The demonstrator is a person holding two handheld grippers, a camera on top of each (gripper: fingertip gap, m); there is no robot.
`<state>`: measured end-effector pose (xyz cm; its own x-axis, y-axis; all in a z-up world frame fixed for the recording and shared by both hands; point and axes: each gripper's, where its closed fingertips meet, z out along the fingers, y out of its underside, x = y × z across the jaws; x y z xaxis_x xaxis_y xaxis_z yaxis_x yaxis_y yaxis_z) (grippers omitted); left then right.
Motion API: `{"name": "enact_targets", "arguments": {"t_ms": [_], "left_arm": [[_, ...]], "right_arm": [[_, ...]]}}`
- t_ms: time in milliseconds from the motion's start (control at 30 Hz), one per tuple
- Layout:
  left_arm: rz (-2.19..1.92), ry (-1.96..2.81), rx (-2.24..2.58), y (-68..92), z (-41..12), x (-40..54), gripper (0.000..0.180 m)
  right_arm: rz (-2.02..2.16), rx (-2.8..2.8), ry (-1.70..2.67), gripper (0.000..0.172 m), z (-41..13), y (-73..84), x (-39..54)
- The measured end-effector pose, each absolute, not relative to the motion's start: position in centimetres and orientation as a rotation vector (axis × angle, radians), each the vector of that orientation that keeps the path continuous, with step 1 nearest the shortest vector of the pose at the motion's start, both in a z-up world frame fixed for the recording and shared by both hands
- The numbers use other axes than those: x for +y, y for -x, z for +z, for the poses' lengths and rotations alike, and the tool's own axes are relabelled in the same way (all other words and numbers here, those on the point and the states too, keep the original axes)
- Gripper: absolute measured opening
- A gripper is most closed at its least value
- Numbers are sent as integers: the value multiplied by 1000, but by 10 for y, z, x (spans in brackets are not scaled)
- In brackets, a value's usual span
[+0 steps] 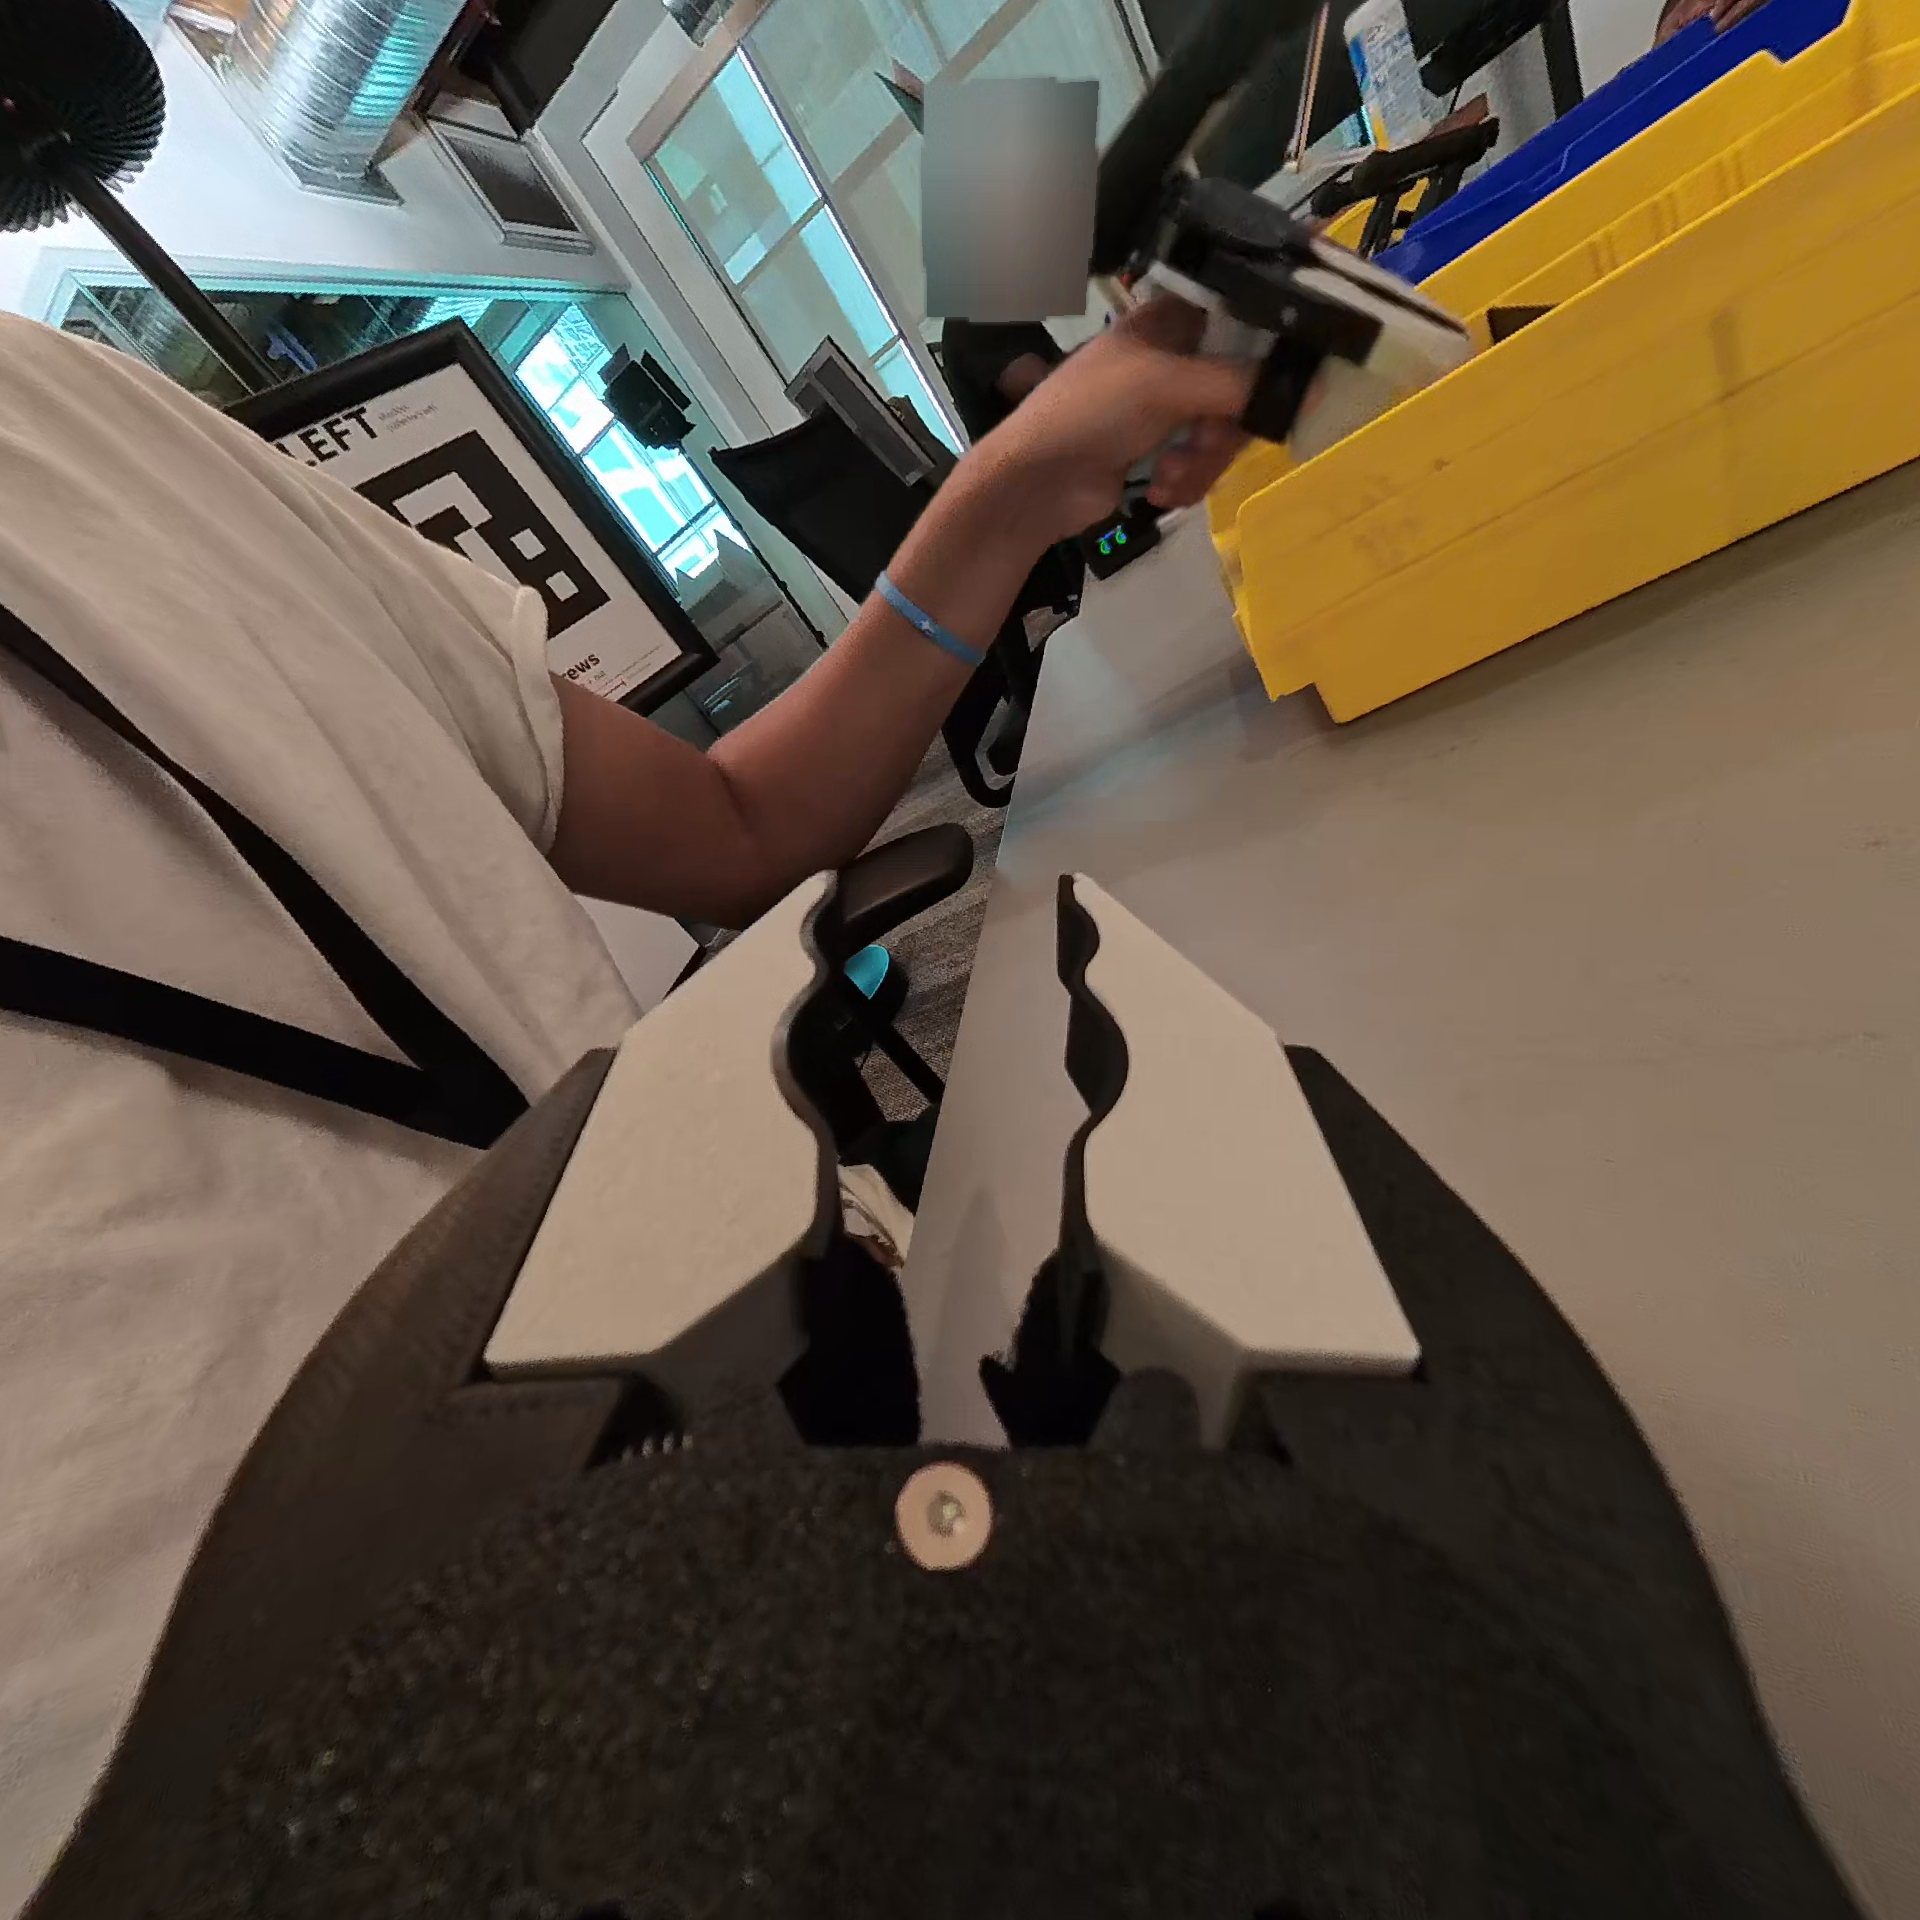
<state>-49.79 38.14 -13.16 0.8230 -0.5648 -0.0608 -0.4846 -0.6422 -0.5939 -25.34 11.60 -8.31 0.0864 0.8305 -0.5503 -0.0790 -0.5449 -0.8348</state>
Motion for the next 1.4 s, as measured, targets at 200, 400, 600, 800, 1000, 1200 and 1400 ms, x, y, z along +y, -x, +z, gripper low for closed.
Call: {"name": "enact_targets", "arguments": {"t_ms": [200, 400, 600, 800, 1000, 1200, 1400], "left_arm": [[-436, 1841, 1363, 399, -47, 326, 17], [-453, 1651, 1829, 311, -65, 292, 17], [-342, 1681, 2117, 245, -134, 294, 17], [-320, 1840, 1999, 202, -165, 302, 17], [-348, 2162, 1743, 194, -186, 322, 17], [-315, 2174, 1775, 195, -199, 321, 17], [-296, 2171, 1758, 197, -197, 322, 32]], "right_arm": [[1555, -747, 1633, 40, -84, 253, 119], [1522, -754, 1644, 40, -87, 252, 119], [1547, -710, 1647, 40, -84, 246, 123], [1527, -707, 1651, 40, -84, 241, 122], [1515, -765, 1667, 40, -89, 248, 115], [1557, -776, 1663, 40, -88, 252, 109], [1581, -748, 1658, 40, -85, 249, 111]]}}
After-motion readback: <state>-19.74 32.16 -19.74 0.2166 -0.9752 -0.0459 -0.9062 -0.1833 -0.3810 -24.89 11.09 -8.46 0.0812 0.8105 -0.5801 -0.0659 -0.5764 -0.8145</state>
